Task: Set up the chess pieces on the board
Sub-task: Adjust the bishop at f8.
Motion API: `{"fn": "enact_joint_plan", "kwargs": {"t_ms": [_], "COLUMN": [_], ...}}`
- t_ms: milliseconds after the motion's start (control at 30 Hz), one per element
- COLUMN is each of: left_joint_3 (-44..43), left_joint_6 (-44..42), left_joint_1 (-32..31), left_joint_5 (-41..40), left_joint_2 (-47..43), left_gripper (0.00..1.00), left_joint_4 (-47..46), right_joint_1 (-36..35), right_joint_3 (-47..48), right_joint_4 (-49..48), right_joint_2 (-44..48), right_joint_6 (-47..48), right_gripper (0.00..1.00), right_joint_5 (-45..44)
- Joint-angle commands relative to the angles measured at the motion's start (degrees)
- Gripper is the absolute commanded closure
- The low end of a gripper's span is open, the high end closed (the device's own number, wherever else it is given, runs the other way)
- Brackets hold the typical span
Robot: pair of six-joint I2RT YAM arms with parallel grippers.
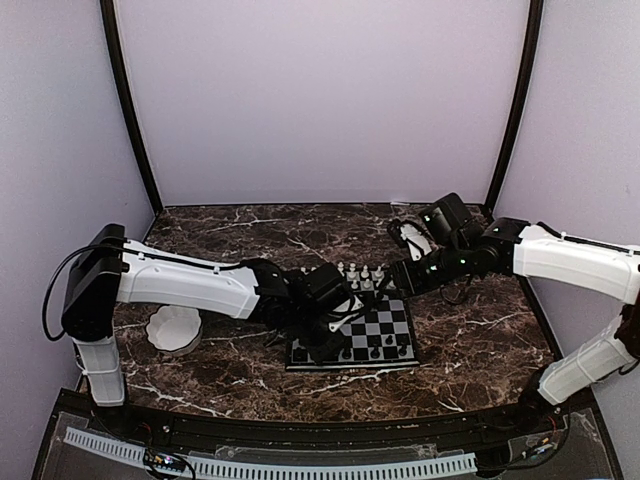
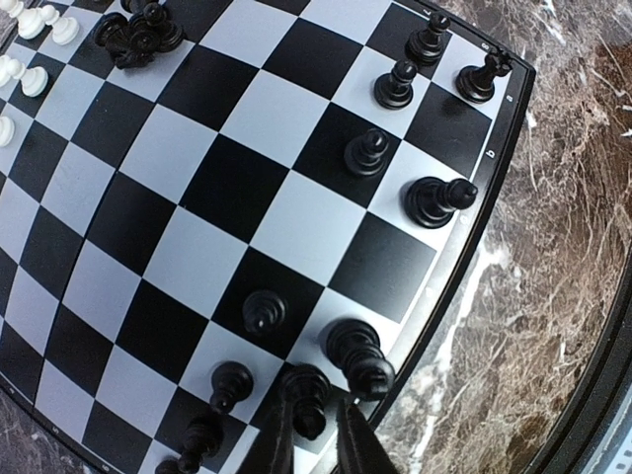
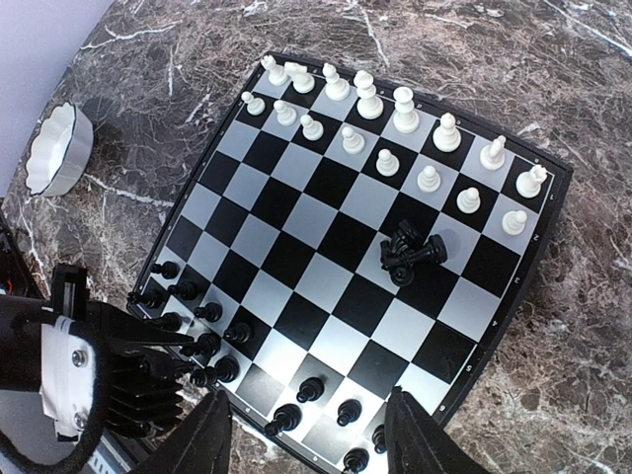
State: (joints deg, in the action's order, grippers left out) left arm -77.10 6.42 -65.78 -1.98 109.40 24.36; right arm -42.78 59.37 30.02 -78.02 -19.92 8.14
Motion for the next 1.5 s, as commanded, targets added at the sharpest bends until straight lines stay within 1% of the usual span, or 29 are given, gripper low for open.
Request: {"fn": "enact_joint_plan", "kwargs": {"t_ms": [0, 133, 200, 533, 733, 933, 1100, 1267, 1467], "left_joint_3": [-1.73, -1.70, -1.40, 0.53, 1.84, 0.75, 0.01, -0.91, -4.82], "left_joint_6": [0.31, 0.73, 0.89, 2.75, 3.60, 3.90, 4.03, 3.31, 2.20], "left_joint_1": [0.30, 0.30, 0.30, 0.30, 0.30, 0.30, 0.28, 0.25, 0.30], "left_joint_5": [1.20, 1.27, 1.23, -0.47, -1.18, -1.02, -0.76, -0.88, -3.66], "left_joint_2": [0.83, 0.33, -0.16, -2.49, -3.13, -2.18, -2.63, -5.46, -8.85], "left_gripper": [0.83, 0.89, 0.91, 0.94, 0.94, 0.88, 0.80, 0.75, 0.71], "left_joint_4": [2.33, 3.20, 3.55, 4.60, 4.27, 3.84, 4.46, 3.98, 6.03], "right_joint_1": [0.42, 0.42, 0.42, 0.42, 0.42, 0.42, 0.42, 0.43, 1.05], "right_joint_3": [1.19, 0.92, 0.81, 0.48, 0.26, 0.19, -0.09, -0.02, 0.20], "right_joint_4": [-1.10, -1.41, -1.58, -1.98, -2.32, -2.32, -2.17, -2.25, -1.87], "right_joint_2": [0.13, 0.23, 0.32, 0.28, 0.17, 0.08, 0.49, 0.60, -0.15], "right_joint_6": [0.27, 0.00, -0.21, -0.31, -0.41, -0.48, -0.49, -0.55, -0.64], "right_gripper": [0.45, 0.45, 0.45, 0.45, 0.45, 0.46, 0.45, 0.45, 0.46], "right_joint_5": [0.63, 0.63, 0.73, 1.05, 1.34, 1.59, 1.43, 1.15, -0.72]}}
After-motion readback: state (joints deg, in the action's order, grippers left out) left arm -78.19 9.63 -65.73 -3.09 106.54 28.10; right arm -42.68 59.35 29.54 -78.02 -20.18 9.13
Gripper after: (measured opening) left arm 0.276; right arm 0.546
